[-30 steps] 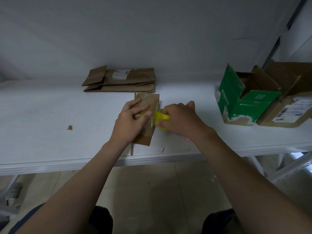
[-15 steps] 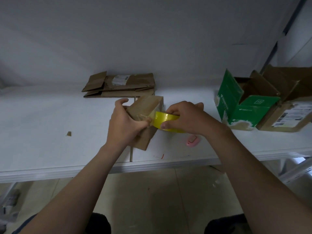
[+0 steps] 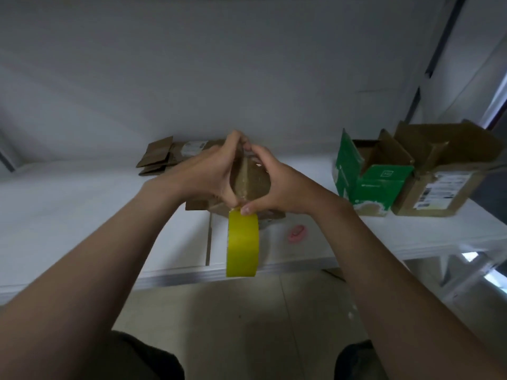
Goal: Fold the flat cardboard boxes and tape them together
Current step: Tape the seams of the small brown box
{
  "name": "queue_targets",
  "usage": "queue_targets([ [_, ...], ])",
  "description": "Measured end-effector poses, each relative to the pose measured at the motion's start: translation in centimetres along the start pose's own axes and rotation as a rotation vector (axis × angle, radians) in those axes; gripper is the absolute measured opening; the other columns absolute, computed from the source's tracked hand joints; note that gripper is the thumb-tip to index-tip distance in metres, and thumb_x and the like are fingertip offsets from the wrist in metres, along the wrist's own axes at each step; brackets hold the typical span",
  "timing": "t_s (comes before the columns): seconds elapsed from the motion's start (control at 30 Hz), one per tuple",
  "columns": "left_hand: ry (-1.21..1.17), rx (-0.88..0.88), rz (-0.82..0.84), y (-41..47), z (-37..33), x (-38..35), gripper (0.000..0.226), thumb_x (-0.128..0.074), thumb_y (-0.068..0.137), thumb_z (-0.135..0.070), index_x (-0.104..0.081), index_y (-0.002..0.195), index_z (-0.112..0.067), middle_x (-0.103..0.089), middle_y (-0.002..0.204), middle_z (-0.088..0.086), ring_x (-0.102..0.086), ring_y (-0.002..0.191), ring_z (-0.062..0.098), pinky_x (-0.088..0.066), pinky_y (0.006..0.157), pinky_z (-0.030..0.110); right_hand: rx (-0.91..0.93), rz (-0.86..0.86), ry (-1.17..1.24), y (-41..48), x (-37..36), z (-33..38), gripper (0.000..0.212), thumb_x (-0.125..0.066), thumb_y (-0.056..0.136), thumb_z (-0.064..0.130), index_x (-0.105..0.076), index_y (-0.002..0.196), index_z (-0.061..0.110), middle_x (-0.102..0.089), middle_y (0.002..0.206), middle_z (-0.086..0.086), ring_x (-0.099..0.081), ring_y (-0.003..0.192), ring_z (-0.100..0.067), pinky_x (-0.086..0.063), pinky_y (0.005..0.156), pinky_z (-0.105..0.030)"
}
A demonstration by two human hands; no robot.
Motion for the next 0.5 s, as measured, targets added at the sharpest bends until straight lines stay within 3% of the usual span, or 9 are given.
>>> queue_targets([
  [0.1,-0.037,-0.002,0.005,-0.1,-0.7,0.6,0.097,-0.095,0.048,-0.045,-0.031,0.12,-0.032,-0.063,0.11,0.01,-0.064,0.101,0.03,-0.054,0.082,0.055,0.028,-0.053,0.01,-0.1,0.3,0.0,0.123,-0.098,0.06,0.035,-0.02,0.155,0.039,-0.045,0.131,0.021,-0.043,0.12,0.005,-0.037,0.088,-0.003],
  [0.2,-0.059,0.047,-0.042,-0.7,-0.9,0.3,0.095,-0.099,0.052,-0.036,-0.044,0.129,-0.025,-0.067,0.121,0.002,-0.065,0.112,0.017,-0.055,0.095,0.041,0.032,-0.107,-0.056,-0.4,0.4,-0.4,0.122,-0.098,0.056,0.041,-0.023,0.152,0.043,-0.05,0.122,0.015,-0.051,0.112,-0.004,-0.044,0.086,-0.02],
  [0.3,-0.043,0.094,-0.266,-1.3,-1.1,0.7,0.061,-0.091,0.071,-0.021,-0.059,0.123,-0.018,-0.072,0.107,-0.006,-0.067,0.102,0.01,-0.052,0.089,0.022,0.021,-0.163,-0.135,-0.5,0.0,-1.2,0.108,-0.093,0.057,0.05,-0.032,0.146,0.048,-0.058,0.113,0.01,-0.055,0.105,-0.012,-0.046,0.083,-0.029],
  [0.33,-0.004,0.151,-0.341,-1.5,-1.3,0.9,0.053,-0.088,0.075,-0.022,-0.061,0.12,-0.018,-0.071,0.1,-0.008,-0.067,0.099,0.012,-0.048,0.081,0.019,0.015,-0.205,-0.165,-0.4,-0.2,-1.4,0.102,-0.09,0.059,0.053,-0.035,0.145,0.049,-0.06,0.115,0.007,-0.057,0.107,-0.016,-0.047,0.084,-0.031],
  [0.4,0.052,0.312,-0.418,-1.7,-1.7,1.1,0.037,-0.082,0.08,-0.032,-0.063,0.11,-0.023,-0.066,0.091,-0.014,-0.063,0.095,0.014,-0.039,0.074,0.025,-0.018,-0.328,-0.182,-0.2,-0.6,-1.8,0.086,-0.084,0.066,0.052,-0.044,0.142,0.048,-0.059,0.119,0.003,-0.056,0.109,-0.018,-0.044,0.085,-0.029],
  [0.5,-0.091,0.488,-0.299,-2.5,-2.0,-0.1,0.044,-0.068,0.088,-0.054,-0.057,0.12,-0.026,-0.059,0.105,-0.014,-0.056,0.1,0.013,-0.041,0.082,0.03,-0.124,-0.518,-0.068,0.3,-0.8,-2.7,0.061,-0.081,0.071,0.048,-0.061,0.129,0.044,-0.056,0.114,0.005,-0.056,0.108,-0.015,-0.045,0.087,-0.026],
])
Point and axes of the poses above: each hand's wrist, its own y-axis towards the middle knuckle, its own x-axis out of the back of the hand, z = x × y, the point moved 1 cm from there along y, towards the middle knuckle
